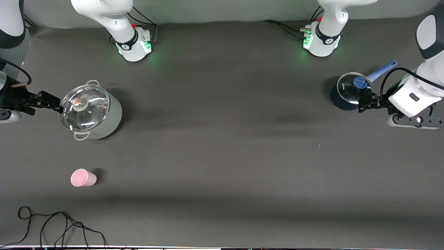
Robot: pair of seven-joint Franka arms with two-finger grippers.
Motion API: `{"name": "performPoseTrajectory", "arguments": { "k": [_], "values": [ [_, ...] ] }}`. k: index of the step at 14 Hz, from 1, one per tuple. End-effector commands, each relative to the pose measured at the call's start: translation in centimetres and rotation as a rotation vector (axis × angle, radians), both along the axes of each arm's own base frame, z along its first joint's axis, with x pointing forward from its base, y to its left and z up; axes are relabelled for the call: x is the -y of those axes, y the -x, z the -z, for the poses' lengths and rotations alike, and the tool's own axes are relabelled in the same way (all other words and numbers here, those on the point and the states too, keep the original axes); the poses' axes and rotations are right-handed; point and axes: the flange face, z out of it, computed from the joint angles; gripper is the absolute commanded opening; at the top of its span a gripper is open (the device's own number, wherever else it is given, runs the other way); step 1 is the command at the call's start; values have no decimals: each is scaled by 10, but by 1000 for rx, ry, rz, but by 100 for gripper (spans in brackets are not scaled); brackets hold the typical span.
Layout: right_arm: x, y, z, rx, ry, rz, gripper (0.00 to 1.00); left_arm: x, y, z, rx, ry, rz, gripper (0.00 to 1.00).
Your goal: Transfer pink cup from left to right arm
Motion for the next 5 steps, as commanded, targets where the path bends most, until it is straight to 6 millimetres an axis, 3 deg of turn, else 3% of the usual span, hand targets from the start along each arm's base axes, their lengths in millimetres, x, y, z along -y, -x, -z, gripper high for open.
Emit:
{"name": "performPoseTrajectory", "arguments": {
  "k": [1, 5],
  "values": [
    [0, 6, -8, -6, -8, -31, 100, -1, 2, -2, 6, 9, 9, 100],
    [-1, 5, -10, -3, -8, -27, 100, -1, 2, -2, 6, 9, 9, 100]
  ]
}}
